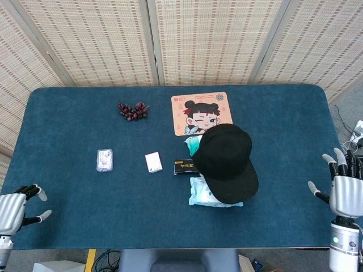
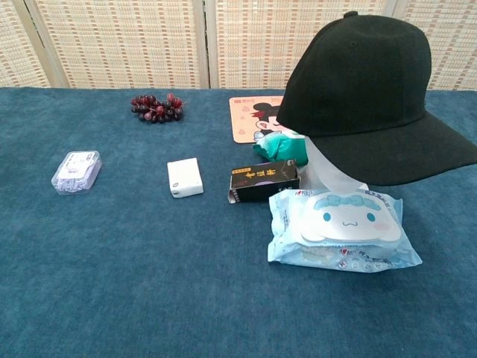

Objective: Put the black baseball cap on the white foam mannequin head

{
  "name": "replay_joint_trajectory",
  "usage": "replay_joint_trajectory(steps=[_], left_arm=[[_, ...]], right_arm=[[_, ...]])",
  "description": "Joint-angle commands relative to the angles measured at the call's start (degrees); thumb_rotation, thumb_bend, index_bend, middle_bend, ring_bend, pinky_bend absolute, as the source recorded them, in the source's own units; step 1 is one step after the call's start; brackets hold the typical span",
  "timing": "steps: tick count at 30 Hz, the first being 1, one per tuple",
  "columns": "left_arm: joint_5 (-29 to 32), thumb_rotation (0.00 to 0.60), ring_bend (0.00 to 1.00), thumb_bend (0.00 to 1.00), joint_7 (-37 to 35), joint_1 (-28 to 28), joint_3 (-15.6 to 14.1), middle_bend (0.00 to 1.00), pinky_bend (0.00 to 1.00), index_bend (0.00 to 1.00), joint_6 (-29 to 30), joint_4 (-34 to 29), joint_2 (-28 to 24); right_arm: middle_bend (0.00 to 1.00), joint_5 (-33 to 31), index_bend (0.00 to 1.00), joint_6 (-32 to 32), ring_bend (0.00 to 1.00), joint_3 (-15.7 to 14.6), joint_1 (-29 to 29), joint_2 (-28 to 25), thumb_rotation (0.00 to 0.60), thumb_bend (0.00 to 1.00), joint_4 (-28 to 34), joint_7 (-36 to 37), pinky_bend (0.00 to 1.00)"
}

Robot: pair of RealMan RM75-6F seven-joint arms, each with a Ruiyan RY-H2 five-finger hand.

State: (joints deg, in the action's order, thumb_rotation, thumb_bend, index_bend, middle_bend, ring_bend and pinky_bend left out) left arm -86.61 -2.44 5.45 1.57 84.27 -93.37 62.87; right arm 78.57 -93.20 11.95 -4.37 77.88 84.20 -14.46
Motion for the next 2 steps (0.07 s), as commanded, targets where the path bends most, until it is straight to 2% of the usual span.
replay_joint_trajectory(steps=[1,2], left_arm=[[0.12,0.6,0.43,0.02,0.04,0.04,0.11,0.47,0.67,0.55,0.0,0.15,0.08],[0.04,0.6,0.43,0.02,0.08,0.03,0.14,0.47,0.67,0.55,0.13,0.23,0.17]], right_arm=[[0.14,-0.27,0.26,0.4,0.0,0.09,-0.15,-0.13,0.6,0.14,0.04,0.09,0.08],[0.14,-0.26,0.26,0.47,0.0,0.05,-0.14,-0.19,0.6,0.14,0.14,0.16,0.08]])
